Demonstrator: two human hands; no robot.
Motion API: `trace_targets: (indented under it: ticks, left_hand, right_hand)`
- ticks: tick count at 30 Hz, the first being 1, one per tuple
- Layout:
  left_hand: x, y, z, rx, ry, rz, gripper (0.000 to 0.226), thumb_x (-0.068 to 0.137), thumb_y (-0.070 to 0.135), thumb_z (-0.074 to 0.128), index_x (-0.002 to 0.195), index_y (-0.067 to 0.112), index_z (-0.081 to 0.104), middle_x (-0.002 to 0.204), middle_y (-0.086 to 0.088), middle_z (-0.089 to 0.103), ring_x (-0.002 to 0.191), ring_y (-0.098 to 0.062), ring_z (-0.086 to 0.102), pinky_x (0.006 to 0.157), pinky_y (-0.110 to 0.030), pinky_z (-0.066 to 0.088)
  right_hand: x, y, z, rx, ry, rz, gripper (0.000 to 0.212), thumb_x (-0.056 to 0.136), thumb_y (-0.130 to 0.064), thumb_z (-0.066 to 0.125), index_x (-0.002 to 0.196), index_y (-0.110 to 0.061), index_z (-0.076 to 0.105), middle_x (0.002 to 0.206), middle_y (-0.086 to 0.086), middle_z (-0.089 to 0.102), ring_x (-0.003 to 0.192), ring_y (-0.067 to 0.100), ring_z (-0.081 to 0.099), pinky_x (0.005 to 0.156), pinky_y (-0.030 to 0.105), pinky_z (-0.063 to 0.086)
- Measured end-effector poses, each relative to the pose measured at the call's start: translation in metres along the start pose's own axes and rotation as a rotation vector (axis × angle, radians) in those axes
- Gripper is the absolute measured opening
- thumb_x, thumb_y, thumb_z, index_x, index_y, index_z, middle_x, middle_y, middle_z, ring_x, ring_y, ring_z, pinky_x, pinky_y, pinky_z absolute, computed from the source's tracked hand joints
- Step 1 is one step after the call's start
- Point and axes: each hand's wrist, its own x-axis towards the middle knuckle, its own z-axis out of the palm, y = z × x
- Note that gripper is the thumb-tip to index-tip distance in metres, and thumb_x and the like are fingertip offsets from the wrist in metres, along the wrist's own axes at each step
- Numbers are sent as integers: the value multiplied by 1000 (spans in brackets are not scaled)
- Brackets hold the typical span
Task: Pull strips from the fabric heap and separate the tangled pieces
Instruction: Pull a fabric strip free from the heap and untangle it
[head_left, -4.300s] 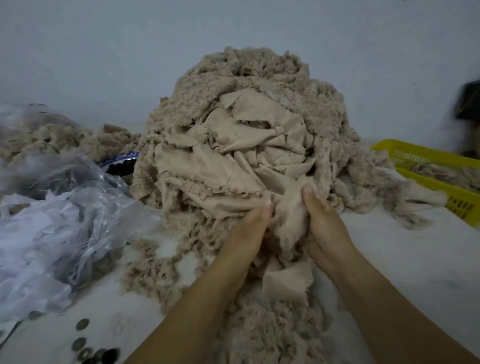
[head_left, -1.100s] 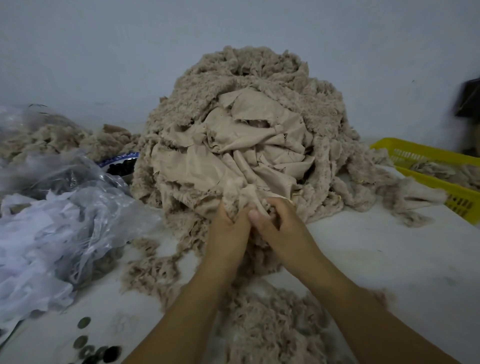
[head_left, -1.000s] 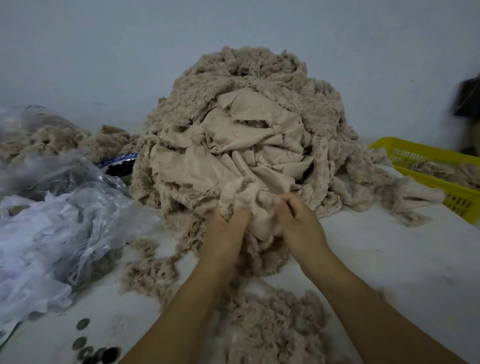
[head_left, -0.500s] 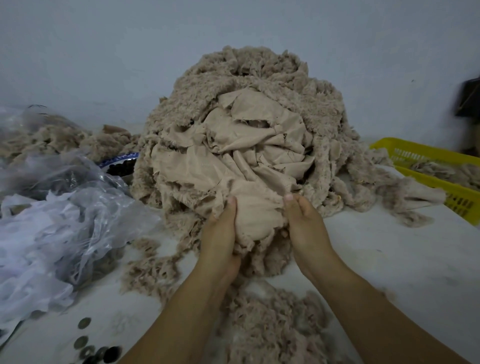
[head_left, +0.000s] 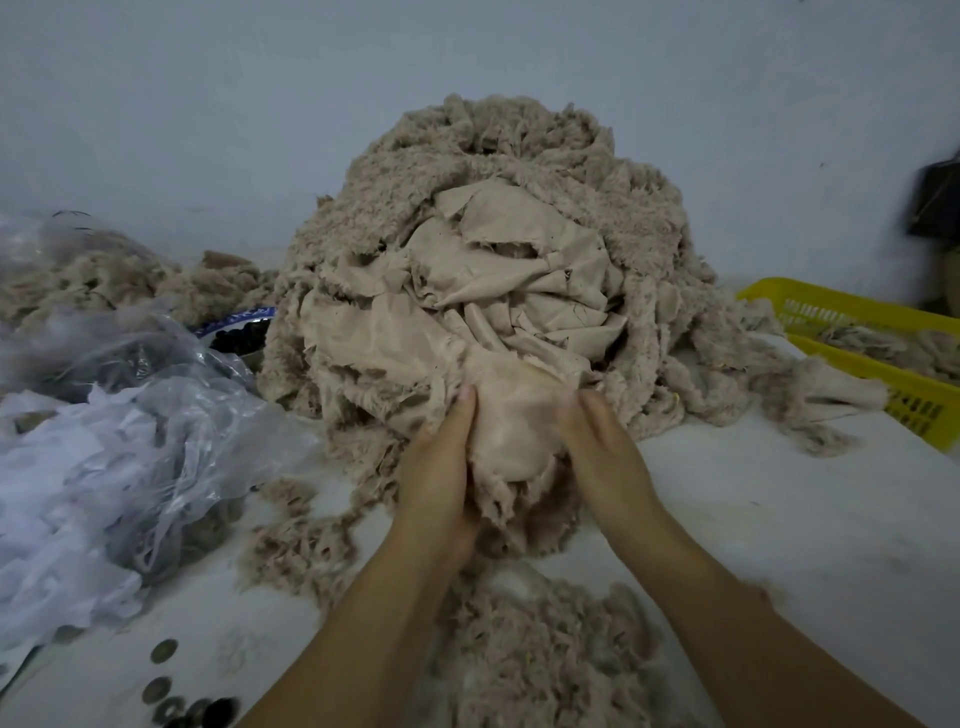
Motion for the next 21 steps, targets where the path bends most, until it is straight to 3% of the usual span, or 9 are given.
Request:
trace_targets:
  ticks: [3,8,10,12,14,15,17,19,21]
  left_hand:
    - [0,0,0,109,-53,28,32,92,36,66,114,15,75,112,-8,75,106,-20,72,79,-27,60]
    - [-1,-6,0,362,-84,21,24,88,52,61,89,37,80,96,3,79,93,-12,74,74,-24,59]
    - [2,-4,-2,398,-37,81,40,80,62,54,97,34,78,101,5,77,98,-12,72,84,-31,56]
    - [5,-2,-6,439,15,183,41,83,61,46,95,37,77,99,11,76,93,-4,70,77,-21,52]
    - [7,-5,-11,446,115,260,36,97,48,44,89,33,76,92,14,75,84,1,68,68,-14,52]
    - [9,-6,-14,448,190,282,33,101,41,46,87,30,74,86,15,74,78,3,67,64,-13,52]
    - [14,-10,-20,460,322,303,24,101,32,52,87,29,71,75,14,68,61,5,59,54,-14,47]
    - [18,-12,-25,467,386,277,11,98,29,56,92,30,65,80,8,63,62,0,54,56,-20,44]
    - [22,-13,-28,458,397,225,4,97,29,58,99,28,61,88,3,61,71,-9,53,64,-26,42]
  right_hand:
    - [-2,1,8,96,-201,8,15,83,-61,65,98,-56,69,103,-31,70,98,-11,64,79,6,50]
    - [-3,8,4,160,-293,134,17,92,-44,64,103,-38,75,105,-8,76,100,11,71,85,28,57]
    - [8,6,-9,271,-133,132,14,95,-33,64,93,-29,77,95,-1,76,90,20,72,80,36,55]
    - [24,0,-30,534,168,52,25,99,-25,57,81,-25,74,80,0,70,72,19,66,66,35,52]
    - [35,4,-49,865,322,73,17,100,-35,55,104,-24,67,99,-3,70,85,12,72,70,27,56]
    - [36,9,-50,886,330,135,30,98,-42,55,118,-20,60,111,-2,67,97,13,72,76,26,57]
    - [32,18,-39,678,239,250,33,98,-41,57,117,-15,58,107,-3,68,100,16,70,78,26,56]
    - [27,26,-24,327,176,187,17,100,-31,58,105,-16,65,86,-10,73,89,12,70,70,20,55]
    - [23,28,-12,-37,110,47,13,101,-29,56,112,-26,63,100,-18,67,91,3,67,68,11,51]
